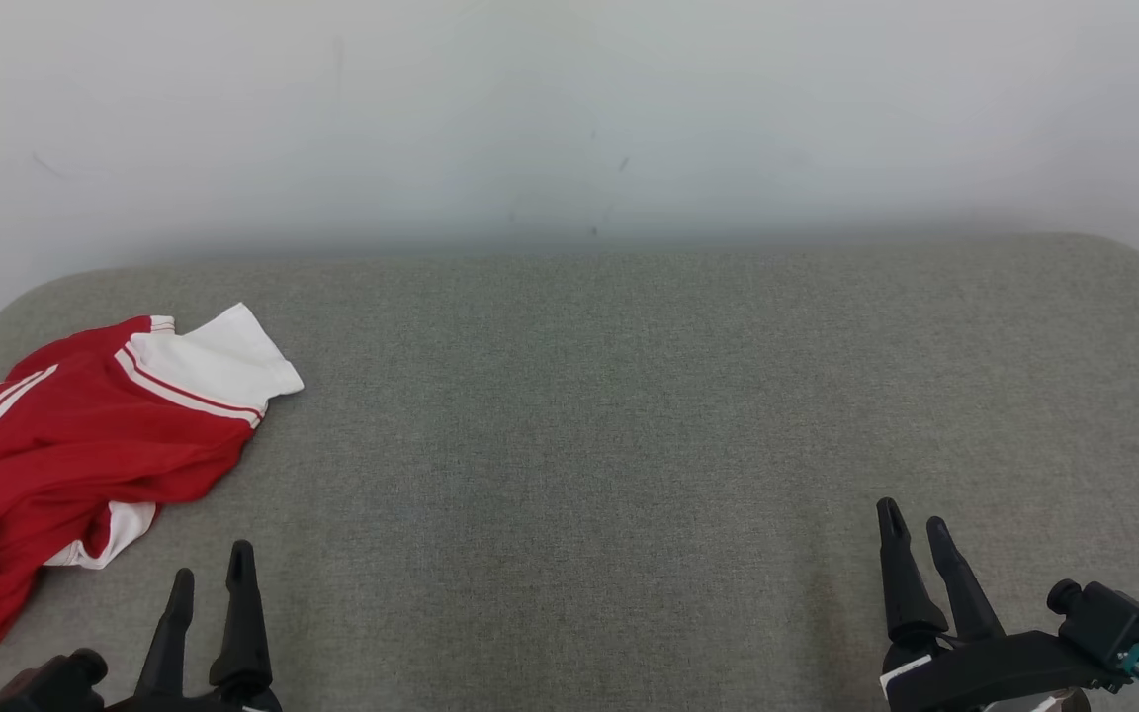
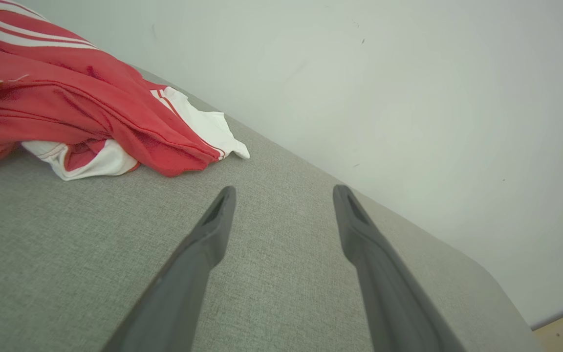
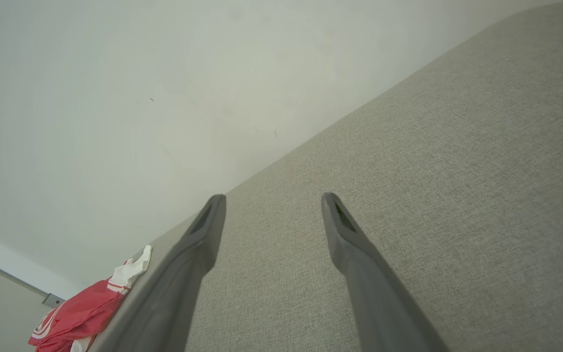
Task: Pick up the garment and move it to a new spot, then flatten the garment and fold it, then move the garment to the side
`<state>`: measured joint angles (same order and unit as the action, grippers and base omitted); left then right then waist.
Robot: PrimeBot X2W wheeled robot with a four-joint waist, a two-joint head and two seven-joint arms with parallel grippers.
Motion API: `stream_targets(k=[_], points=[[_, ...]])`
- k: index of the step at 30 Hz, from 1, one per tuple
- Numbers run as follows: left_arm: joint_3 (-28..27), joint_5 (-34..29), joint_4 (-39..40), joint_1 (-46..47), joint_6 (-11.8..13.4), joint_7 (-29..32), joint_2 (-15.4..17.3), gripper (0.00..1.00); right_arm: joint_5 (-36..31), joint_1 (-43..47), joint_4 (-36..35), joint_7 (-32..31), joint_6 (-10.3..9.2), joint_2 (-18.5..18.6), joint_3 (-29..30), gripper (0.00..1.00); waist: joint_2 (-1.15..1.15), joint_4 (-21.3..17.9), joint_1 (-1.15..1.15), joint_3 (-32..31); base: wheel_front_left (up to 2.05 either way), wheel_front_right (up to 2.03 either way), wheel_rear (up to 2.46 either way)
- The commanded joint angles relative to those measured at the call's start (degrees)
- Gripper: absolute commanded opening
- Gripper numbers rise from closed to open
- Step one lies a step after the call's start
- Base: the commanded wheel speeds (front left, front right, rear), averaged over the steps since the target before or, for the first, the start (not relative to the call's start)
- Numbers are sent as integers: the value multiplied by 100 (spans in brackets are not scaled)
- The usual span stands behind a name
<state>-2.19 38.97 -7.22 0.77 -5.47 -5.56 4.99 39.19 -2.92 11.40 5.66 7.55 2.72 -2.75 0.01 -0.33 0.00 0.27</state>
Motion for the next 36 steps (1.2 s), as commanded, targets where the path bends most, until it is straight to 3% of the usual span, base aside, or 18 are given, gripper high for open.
stream_targets(k=[1,36], points=[[27,-201,98,-6,13,-69,63,100,-198,-28,-76,63,-5,18,-33,100,-1,0,0,-2,0,0,0],[239,-2136,315,-261,171,-572,216,100,-2260,51,12,570,-8,22,-139,100,-1,-47,0,-70,0,0,0]])
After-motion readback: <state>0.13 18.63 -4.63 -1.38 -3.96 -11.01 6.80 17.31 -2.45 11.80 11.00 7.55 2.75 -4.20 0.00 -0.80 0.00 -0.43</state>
